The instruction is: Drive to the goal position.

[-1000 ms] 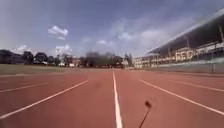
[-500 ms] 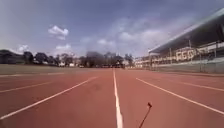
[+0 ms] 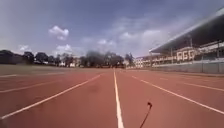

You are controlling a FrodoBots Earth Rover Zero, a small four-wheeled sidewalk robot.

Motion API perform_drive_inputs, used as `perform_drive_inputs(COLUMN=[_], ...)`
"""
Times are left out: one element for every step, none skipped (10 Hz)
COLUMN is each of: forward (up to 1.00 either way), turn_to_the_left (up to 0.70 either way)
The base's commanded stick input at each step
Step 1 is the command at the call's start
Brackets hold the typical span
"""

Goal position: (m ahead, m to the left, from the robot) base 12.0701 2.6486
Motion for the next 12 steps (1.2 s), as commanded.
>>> perform_drive_inputs(forward=[0.7, 0.7, 0.7, 0.7, 0.7, 0.7, 0.7, 0.7, 0.7, 0.7, 0.7, 0.7], turn_to_the_left=[0.0, 0.0, 0.0, 0.0, 0.0, 0.0, 0.0, 0.0, 0.0, 0.0, 0.0, 0.0])
